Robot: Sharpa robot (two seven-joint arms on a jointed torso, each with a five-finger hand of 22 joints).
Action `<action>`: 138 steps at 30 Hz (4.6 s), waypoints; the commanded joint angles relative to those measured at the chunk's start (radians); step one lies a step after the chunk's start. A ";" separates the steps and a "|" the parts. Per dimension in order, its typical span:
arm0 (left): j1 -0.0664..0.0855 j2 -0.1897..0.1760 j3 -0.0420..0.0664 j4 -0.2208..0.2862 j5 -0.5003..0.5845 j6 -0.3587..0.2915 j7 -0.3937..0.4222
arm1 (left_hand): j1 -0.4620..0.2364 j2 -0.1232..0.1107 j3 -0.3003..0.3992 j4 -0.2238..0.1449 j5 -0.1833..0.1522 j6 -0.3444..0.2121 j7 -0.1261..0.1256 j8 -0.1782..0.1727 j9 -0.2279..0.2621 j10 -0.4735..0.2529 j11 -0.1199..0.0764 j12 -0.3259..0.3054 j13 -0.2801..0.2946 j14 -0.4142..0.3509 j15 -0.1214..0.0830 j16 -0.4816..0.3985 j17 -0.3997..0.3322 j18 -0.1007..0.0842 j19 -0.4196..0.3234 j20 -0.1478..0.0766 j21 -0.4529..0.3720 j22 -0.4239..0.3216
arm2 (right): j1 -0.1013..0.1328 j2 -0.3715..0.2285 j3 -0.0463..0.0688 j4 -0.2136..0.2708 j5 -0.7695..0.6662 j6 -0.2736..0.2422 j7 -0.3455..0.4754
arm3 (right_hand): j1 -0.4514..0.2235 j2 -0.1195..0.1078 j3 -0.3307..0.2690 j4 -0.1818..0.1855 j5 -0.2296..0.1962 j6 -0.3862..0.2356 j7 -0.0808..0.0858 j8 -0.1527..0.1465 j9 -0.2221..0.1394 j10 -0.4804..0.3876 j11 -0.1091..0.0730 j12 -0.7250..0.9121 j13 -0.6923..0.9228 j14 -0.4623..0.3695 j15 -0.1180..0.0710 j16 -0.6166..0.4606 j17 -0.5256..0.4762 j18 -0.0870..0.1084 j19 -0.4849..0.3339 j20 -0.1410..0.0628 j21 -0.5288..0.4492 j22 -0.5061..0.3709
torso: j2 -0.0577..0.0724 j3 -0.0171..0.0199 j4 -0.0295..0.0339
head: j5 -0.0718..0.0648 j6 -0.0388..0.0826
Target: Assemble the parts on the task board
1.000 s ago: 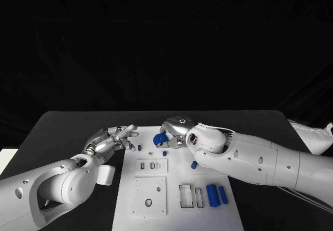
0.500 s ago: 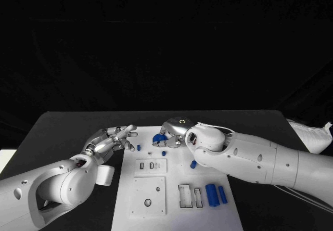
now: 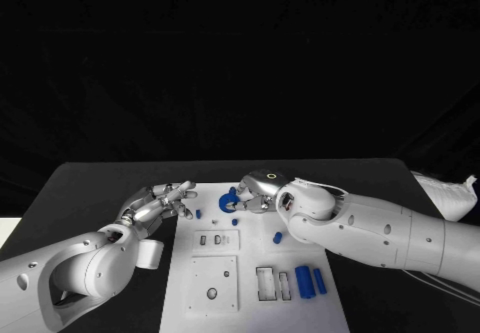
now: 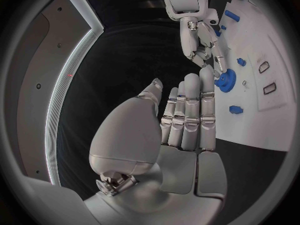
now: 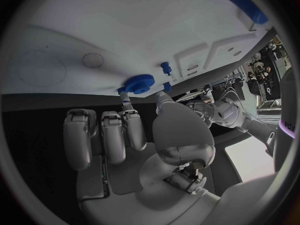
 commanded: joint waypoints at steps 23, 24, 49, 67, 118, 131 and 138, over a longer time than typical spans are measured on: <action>-0.001 -0.011 -0.003 0.007 0.001 0.019 0.004 | 0.002 0.002 0.008 -0.002 -0.001 -0.010 0.003 -0.008 -0.002 -0.009 0.002 -0.006 -0.001 -0.008 0.000 -0.004 0.001 0.012 -0.008 -0.001 0.004 0.001 | 0.002 -0.391 0.014 0.048 0.542 -0.055 0.400 | 0.441 -0.073 0.035 -0.237 -0.070 0.012 0.000 -0.007 -0.003 0.013 -0.002 -0.043 0.162 0.098 0.000 -0.004 0.237 -0.008 0.020 0.001 -0.005 0.055 | 0.001 0.0138 -0.0234 | -0.022 0.015; -0.001 -0.011 -0.004 0.007 0.001 0.019 0.004 | 0.002 0.002 0.008 -0.002 -0.001 -0.010 0.003 -0.008 -0.002 -0.009 0.002 -0.006 -0.001 -0.008 0.000 -0.004 0.001 0.012 -0.008 -0.001 0.004 0.001 | 0.002 -0.395 0.014 0.041 0.544 -0.053 0.402 | 0.442 -0.074 0.035 -0.238 -0.070 0.011 0.000 -0.007 -0.004 0.013 -0.002 -0.043 0.162 0.098 0.000 -0.004 0.237 -0.008 0.020 0.001 -0.005 0.055 | 0.001 0.0156 -0.0240 | -0.022 0.014; -0.006 -0.009 -0.005 0.003 0.001 0.022 0.004 | 0.003 0.003 0.009 -0.003 -0.001 -0.010 0.003 -0.008 -0.002 -0.010 0.002 -0.006 -0.002 -0.009 0.000 -0.005 0.001 0.012 -0.009 0.000 0.005 0.002 | -0.024 -0.354 0.014 -0.048 0.519 -0.016 0.397 | 0.430 -0.054 0.035 -0.243 -0.066 0.016 0.002 0.009 0.002 0.020 0.001 -0.035 0.168 0.101 0.003 0.001 0.248 -0.010 0.025 0.005 0.000 0.066 | 0.001 0.0179 -0.0242 | -0.019 0.003; -0.006 -0.008 -0.005 0.003 0.001 0.022 0.004 | 0.003 0.003 0.009 -0.003 -0.001 -0.010 0.003 -0.008 -0.002 -0.010 0.002 -0.006 -0.002 -0.009 0.000 -0.005 0.001 0.012 -0.009 0.000 0.005 0.002 | -0.035 -0.307 0.015 -0.074 0.507 0.009 0.400 | 0.445 -0.012 0.078 -0.261 -0.091 0.070 -0.011 0.012 0.002 0.031 -0.012 -0.022 0.178 0.103 -0.009 0.004 0.255 -0.012 0.030 -0.005 0.005 0.077 | 0.000 0.0166 -0.0233 | -0.018 0.000; -0.007 -0.010 -0.005 0.002 0.001 0.023 0.001 | 0.003 0.003 0.009 -0.003 -0.001 -0.010 0.003 -0.008 -0.002 -0.010 0.002 -0.006 -0.002 -0.009 0.000 -0.005 0.001 0.012 -0.009 0.000 0.005 0.002 | -0.038 -0.304 0.016 -0.089 0.514 0.002 0.397 | 0.440 0.032 0.188 -0.298 -0.162 0.174 -0.050 0.046 0.016 0.040 -0.044 -0.011 0.188 0.104 -0.034 0.008 0.263 -0.016 0.038 -0.026 0.015 0.097 | -0.001 0.0171 -0.0245 | -0.024 -0.007; -0.007 -0.012 -0.005 0.005 0.001 0.021 0.002 | 0.003 0.003 0.009 -0.003 -0.001 -0.010 0.003 -0.008 -0.002 -0.010 0.002 -0.006 -0.002 -0.009 0.000 -0.005 0.001 0.012 -0.009 0.000 0.005 0.002 | -0.038 -0.303 0.026 -0.057 0.562 -0.058 0.413 | 0.420 0.034 0.211 -0.308 -0.155 0.196 -0.068 0.068 0.025 0.047 -0.060 -0.003 0.194 0.104 -0.049 0.008 0.263 -0.017 0.039 -0.042 0.016 0.100 | -0.002 0.0158 -0.0246 | -0.023 -0.008; -0.007 -0.010 -0.005 0.002 0.001 0.021 0.003 | 0.003 0.003 0.009 -0.003 -0.001 -0.010 0.003 -0.008 -0.002 -0.010 0.002 -0.006 -0.002 -0.009 0.000 -0.005 0.001 0.012 -0.009 0.000 0.005 0.002 | -0.029 -0.302 0.034 0.038 0.547 -0.118 0.310 | 0.400 0.034 0.220 -0.305 -0.130 0.190 -0.068 0.071 0.027 0.044 -0.062 -0.011 0.190 0.104 -0.051 0.008 0.263 -0.016 0.038 -0.046 0.014 0.097 | -0.007 0.0128 -0.0252 | -0.018 -0.011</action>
